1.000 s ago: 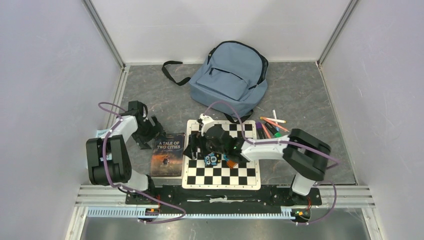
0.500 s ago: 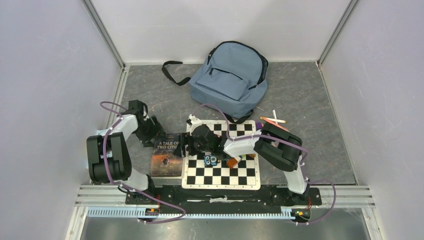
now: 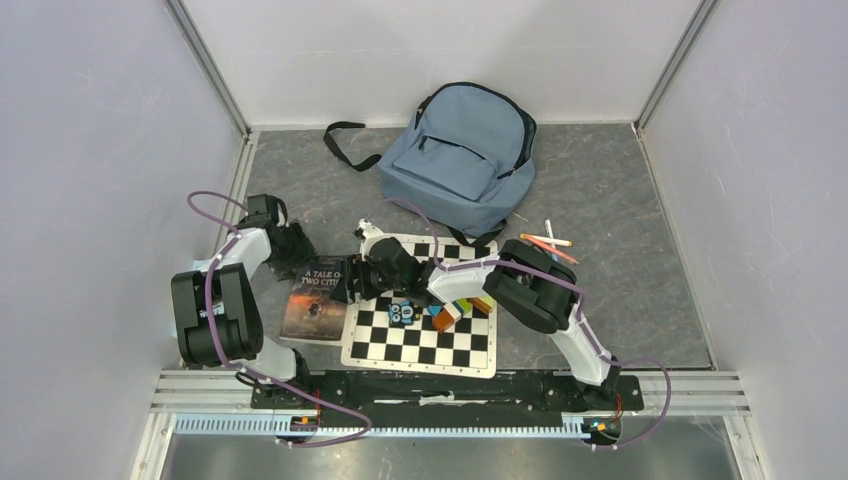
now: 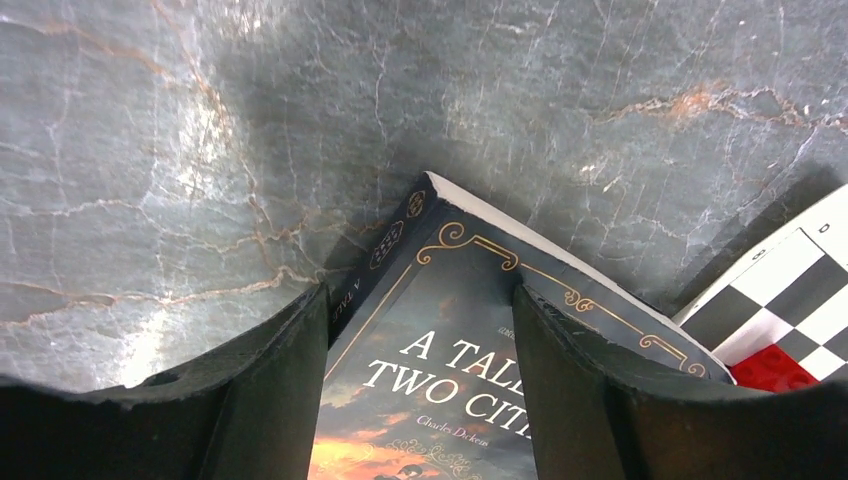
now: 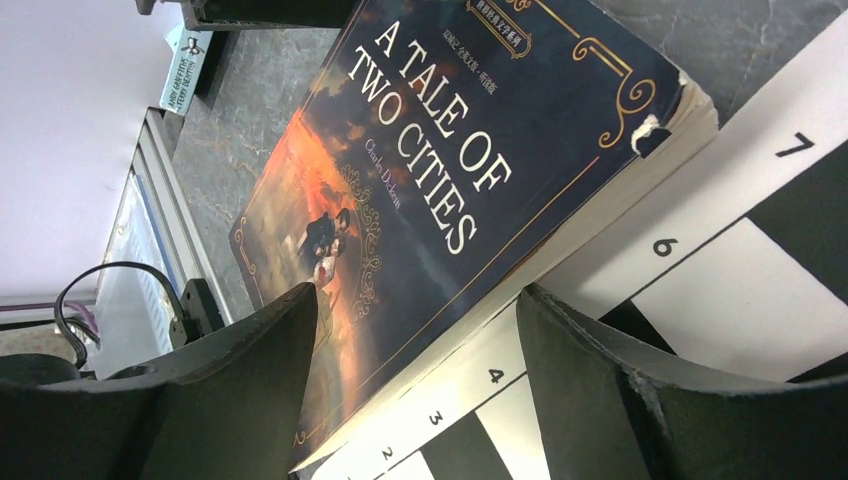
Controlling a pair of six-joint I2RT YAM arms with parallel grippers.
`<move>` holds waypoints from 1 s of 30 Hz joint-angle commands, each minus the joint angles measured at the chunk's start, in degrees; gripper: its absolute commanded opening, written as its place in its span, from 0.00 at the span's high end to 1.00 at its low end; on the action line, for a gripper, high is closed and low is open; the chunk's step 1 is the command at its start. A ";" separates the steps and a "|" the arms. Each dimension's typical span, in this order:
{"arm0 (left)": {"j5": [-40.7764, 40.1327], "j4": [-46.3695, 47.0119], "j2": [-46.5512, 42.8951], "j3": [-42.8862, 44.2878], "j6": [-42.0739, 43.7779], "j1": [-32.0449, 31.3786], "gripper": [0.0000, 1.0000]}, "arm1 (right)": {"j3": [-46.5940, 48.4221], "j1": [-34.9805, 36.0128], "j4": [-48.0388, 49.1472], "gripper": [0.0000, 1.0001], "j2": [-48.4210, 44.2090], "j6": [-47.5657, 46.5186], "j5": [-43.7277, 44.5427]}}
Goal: Pack the student bag
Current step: Pick up the book from the center of the board.
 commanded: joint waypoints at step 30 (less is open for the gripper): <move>16.84 -3.24 -0.59 -4.37 -2.52 -2.24 0.52 | 16.56 -1.64 2.88 0.39 11.83 3.58 6.12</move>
